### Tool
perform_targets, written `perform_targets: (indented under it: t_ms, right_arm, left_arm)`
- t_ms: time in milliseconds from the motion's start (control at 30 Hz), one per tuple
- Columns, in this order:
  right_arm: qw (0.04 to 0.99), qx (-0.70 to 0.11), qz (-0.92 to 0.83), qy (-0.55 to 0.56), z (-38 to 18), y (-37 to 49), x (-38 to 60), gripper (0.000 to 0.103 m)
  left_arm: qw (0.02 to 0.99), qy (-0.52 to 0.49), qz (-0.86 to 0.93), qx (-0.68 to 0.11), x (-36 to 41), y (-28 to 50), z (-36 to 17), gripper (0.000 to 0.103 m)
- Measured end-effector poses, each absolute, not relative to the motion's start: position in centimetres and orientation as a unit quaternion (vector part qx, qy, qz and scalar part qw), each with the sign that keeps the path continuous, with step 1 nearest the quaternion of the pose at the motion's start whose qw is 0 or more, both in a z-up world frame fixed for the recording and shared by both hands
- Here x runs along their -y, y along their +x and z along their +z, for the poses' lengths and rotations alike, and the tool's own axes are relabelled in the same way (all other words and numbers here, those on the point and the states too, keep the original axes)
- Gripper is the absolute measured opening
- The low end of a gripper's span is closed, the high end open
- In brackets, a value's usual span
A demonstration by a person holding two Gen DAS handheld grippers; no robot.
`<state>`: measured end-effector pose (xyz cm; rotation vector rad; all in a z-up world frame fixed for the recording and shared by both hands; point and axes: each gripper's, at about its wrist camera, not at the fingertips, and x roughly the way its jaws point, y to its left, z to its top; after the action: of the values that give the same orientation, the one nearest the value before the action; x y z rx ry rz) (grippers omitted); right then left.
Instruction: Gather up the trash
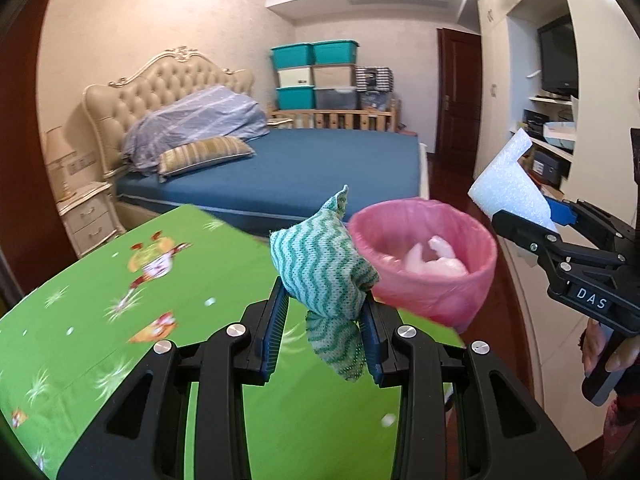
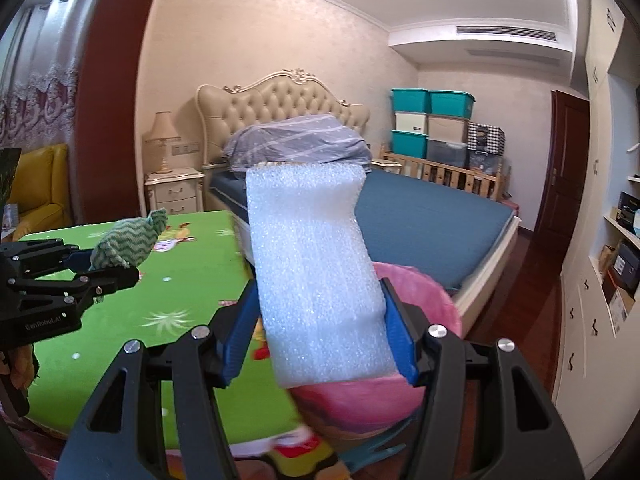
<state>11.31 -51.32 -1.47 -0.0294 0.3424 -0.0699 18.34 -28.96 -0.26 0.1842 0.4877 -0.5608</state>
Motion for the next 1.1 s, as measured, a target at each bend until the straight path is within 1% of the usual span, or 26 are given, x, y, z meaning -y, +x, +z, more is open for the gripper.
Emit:
perform_targets:
  t_ms: [367, 500, 800, 867, 933, 1000, 1067, 1100]
  right_arm:
    - [0.979, -0.192, -0.074, -0.004, -2.0, 15.7, 59.8, 0.058]
    - [0.977, -0.203, -0.073, 0.002, -2.8, 18.1, 60.7, 0.058]
    - [0.976, -0.212, -0.049, 0.004, -3.1, 23.1, 61.8, 0.059]
    - [0.977, -0.212, -0.037, 0.004, -3.1, 24.3, 61.7, 0.062]
    - [0.977, -0.213, -0.008, 0.003, -3.1, 25.8, 61.0, 0.081]
    - [0.978, -0.209, 0.008, -0.002, -3.0, 26.7, 60.6, 0.083]
    - [0.979, -0.206, -0.001, -0.002, -2.7, 27.0, 60.9, 0.083]
    - [0.979, -0.203, -0.009, 0.003, -2.5, 26.8, 61.2, 0.083]
  left_arm:
    - [0.911, 0.096, -0.317, -0.246, 36.9, 22.8, 0.4, 0.033]
    - [0.907, 0.097, -0.329, -0.245, 39.6, 24.5, 0.5, 0.033]
    - [0.902, 0.079, -0.337, -0.257, 42.7, 27.1, -0.5, 0.033]
    - [0.900, 0.071, -0.343, -0.261, 43.3, 27.7, -0.7, 0.034]
    - [0.895, 0.062, -0.354, -0.266, 43.8, 28.3, -1.0, 0.041]
    - [0.893, 0.054, -0.360, -0.265, 43.9, 28.6, -1.3, 0.078]
    - [0.905, 0.040, -0.348, -0.241, 43.0, 28.5, -1.3, 0.089]
    - [0.909, 0.041, -0.341, -0.237, 42.7, 28.5, -1.2, 0.090]
